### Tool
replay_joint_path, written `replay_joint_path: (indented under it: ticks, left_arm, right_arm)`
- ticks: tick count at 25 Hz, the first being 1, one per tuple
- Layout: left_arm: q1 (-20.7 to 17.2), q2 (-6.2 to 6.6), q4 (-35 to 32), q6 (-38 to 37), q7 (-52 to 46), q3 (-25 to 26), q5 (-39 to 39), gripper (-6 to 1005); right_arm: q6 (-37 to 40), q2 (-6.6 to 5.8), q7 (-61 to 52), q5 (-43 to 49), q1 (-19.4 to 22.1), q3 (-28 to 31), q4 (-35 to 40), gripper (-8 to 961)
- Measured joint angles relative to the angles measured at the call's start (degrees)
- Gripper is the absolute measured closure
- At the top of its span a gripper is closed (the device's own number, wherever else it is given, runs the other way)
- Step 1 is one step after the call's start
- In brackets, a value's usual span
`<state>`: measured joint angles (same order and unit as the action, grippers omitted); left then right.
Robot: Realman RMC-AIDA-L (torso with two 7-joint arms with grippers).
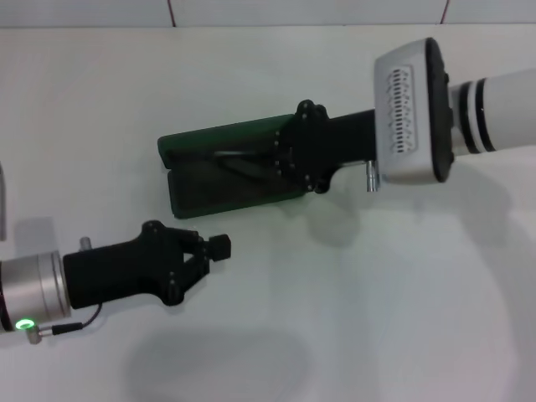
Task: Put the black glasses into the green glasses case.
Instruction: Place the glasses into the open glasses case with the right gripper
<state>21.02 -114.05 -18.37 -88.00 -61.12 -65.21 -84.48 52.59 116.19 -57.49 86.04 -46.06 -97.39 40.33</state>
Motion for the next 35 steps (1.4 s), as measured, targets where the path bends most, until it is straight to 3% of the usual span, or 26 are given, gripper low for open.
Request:
replay_joint_path:
  ticks: [11, 26, 35]
  left_arm:
    - [-0.1, -0.41, 0.0, -1.6, 0.0, 0.0, -0.6, 926]
    - [0.2, -0.39, 0.0, -2.1, 0.2, 0.0, -0.6, 922]
    - [0.3, -0.38, 0.0, -2.1, 0.8, 0.0, -0.7, 919]
  right_arm:
    - [-4.8, 0.00, 0.2, -0.1, -3.9, -3.7, -1.0, 862]
    - [-13.7, -0.01, -4.1, -3.2, -6.0, -11.1, -1.5, 860]
    - [-14.2, 0.00, -5.0, -3.1, -5.8, -11.7, -1.2, 859]
